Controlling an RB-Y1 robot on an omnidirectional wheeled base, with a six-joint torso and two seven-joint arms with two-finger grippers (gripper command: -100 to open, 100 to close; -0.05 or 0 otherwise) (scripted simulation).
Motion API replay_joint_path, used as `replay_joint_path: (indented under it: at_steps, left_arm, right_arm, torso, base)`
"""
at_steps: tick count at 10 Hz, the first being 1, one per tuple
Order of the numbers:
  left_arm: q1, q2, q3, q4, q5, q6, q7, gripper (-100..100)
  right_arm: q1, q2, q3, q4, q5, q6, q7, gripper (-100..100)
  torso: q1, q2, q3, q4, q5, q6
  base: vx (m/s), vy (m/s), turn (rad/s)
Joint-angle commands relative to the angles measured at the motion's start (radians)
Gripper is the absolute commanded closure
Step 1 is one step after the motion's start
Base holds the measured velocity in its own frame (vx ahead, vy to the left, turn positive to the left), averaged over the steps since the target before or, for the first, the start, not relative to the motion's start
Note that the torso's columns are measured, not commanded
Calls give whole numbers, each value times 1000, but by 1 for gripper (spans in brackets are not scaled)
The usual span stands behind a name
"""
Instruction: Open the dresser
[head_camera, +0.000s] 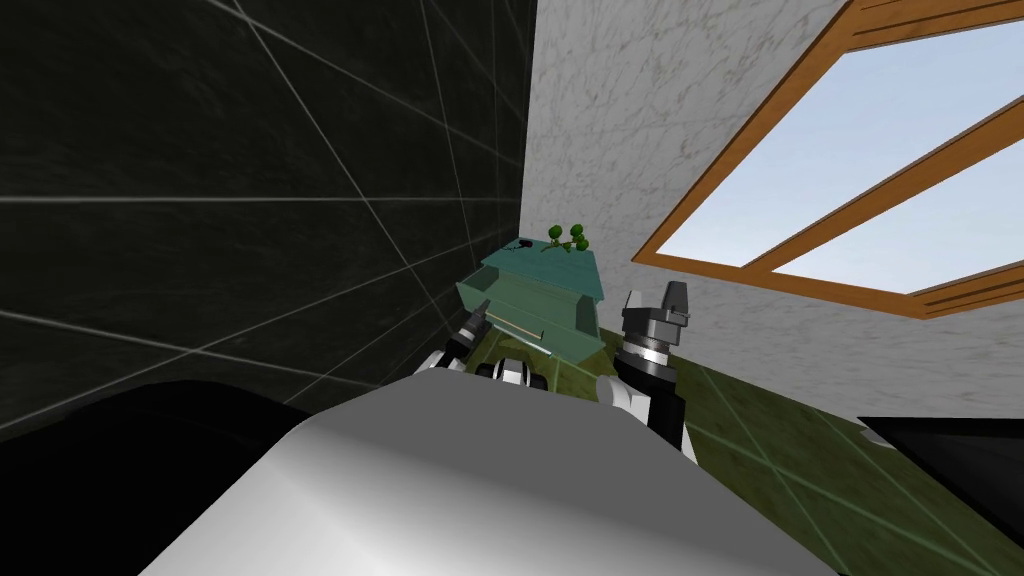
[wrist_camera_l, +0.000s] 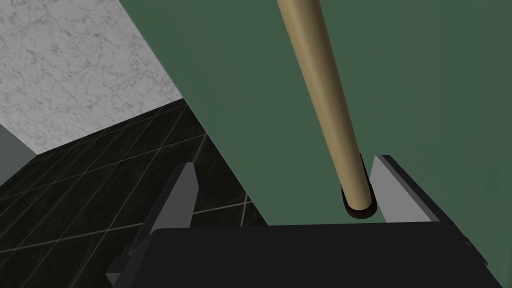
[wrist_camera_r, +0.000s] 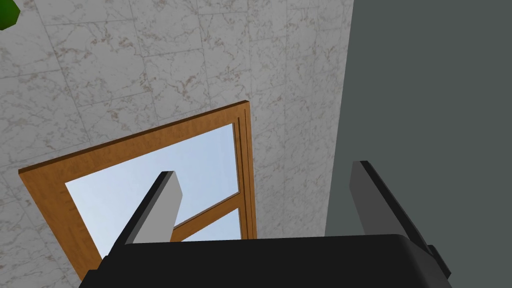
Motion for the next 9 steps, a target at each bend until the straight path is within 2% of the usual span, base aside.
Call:
replay_joint_path:
  at_steps: [1,3,4,9]
  left_arm:
    - [20,14,-7,-72,-2,54,10,-100]
    - [20,12,-7,-55,-2,55,10,-100]
    - [21,12,-8,-56,-2,59,10,0]
    - [24,13,-8,-51,-2,63,10,0]
  right_arm:
    - [0,0,0,0,0,0,0,0]
    - [0,0,0,0,0,0,0,0]
    - [0,0,0,0,0,0,0,0]
    - [0,0,0,0,0,0,0,0]
  torso:
    - [-1,1,0,2,-1,0]
    - [-2,4,2,5,-2,0]
    - [-1,4,2,3,-1,0]
    - [-1,0,0,0,0,0]
  base:
    - [6,-4,-9]
    - [7,-1,-1]
    - [0,0,0]
    - [0,0,0]
